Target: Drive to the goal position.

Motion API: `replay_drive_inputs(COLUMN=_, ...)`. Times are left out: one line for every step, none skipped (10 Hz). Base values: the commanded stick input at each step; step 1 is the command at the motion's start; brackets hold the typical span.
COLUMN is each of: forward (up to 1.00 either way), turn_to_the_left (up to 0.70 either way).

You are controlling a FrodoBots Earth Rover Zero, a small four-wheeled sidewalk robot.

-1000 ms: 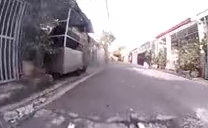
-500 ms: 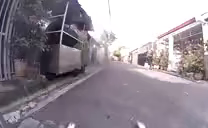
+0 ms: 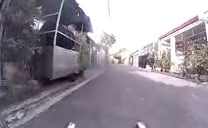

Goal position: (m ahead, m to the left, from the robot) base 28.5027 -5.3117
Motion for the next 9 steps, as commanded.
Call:
replay_drive_inputs(forward=0.70, turn_to_the_left=-0.01)
replay_drive_inputs(forward=0.70, turn_to_the_left=-0.03)
replay_drive_inputs(forward=0.70, turn_to_the_left=-0.04)
replay_drive_inputs(forward=0.70, turn_to_the_left=-0.29)
replay_drive_inputs(forward=0.70, turn_to_the_left=-0.28)
replay_drive_inputs(forward=0.70, turn_to_the_left=-0.02)
replay_drive_inputs(forward=0.70, turn_to_the_left=0.00)
replay_drive_inputs(forward=0.70, turn_to_the_left=0.00)
replay_drive_inputs(forward=0.70, turn_to_the_left=0.00)
